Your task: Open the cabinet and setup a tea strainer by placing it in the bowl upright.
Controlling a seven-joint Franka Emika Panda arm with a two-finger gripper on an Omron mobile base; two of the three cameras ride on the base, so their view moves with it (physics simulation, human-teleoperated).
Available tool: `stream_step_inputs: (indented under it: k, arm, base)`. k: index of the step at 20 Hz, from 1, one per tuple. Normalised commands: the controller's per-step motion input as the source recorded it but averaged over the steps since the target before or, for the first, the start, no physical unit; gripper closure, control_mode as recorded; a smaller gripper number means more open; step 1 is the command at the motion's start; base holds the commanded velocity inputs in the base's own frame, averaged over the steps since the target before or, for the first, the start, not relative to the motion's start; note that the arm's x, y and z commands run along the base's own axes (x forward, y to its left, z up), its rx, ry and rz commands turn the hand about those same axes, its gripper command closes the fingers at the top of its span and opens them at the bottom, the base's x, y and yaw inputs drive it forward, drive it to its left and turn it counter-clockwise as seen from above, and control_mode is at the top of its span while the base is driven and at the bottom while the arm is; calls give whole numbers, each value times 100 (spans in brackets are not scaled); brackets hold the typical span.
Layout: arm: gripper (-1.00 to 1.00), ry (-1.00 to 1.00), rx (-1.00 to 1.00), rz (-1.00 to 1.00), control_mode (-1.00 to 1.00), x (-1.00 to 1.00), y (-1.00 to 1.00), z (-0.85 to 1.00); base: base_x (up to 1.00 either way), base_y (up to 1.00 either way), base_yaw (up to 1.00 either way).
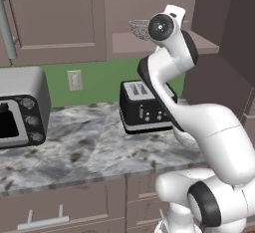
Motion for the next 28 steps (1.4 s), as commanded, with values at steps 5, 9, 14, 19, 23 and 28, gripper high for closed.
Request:
stream_step_inputs:
  k: [5, 9, 14, 19, 23, 28]
  arm:
    - [-100, 0, 0, 0, -100, 36, 0, 0]
    - [-100, 0, 0, 0, -100, 39, 0, 0]
    - [-100, 0, 0, 0, -100, 37, 0, 0]
    - [-100, 0, 0, 0, -100, 41, 0, 0]
    - [-100, 0, 0, 0, -100, 39, 0, 0]
    - [-100, 0, 0, 0, -100, 38, 3, 0]
  base:
    - [0, 0, 0]
    - [0, 0, 0]
    - [0, 0, 0]
    - [0, 0, 0]
    - [0, 0, 0]
    - [0, 0, 0]
